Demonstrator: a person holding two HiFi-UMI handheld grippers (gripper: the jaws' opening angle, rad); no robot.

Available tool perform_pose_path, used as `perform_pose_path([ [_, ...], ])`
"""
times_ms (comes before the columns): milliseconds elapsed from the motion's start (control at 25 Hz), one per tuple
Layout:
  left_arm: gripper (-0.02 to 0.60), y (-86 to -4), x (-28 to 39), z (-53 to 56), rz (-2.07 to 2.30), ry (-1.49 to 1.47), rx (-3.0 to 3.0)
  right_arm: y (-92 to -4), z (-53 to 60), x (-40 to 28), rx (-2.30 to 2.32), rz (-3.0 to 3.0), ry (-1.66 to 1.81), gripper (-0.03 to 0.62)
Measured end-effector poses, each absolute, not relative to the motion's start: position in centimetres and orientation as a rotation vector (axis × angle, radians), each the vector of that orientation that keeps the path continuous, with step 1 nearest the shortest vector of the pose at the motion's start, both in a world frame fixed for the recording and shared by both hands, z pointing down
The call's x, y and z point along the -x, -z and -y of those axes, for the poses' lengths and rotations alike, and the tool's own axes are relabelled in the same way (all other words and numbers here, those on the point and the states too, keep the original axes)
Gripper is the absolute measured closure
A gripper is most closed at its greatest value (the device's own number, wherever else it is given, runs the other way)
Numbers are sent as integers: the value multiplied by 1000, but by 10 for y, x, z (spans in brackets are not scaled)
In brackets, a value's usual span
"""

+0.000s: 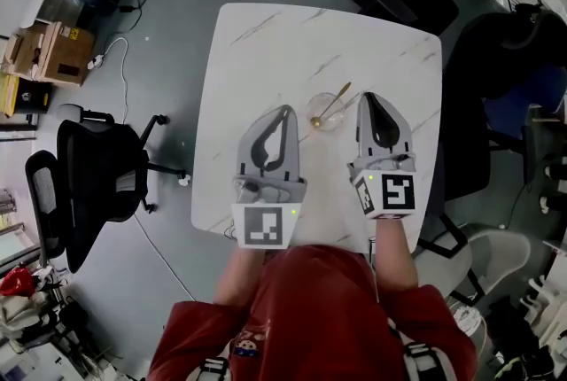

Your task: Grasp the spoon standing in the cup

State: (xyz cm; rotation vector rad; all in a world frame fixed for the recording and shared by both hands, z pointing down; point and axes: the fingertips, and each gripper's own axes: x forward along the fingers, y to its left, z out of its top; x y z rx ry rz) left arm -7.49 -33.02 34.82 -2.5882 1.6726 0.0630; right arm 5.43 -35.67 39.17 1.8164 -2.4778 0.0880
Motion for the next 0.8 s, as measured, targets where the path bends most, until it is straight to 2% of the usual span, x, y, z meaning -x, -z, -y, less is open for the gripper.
perform_pose_path([
  [800,572,-367,79,340,-1684,14,2608,-455,382,-50,-1738,2430,-238,563],
])
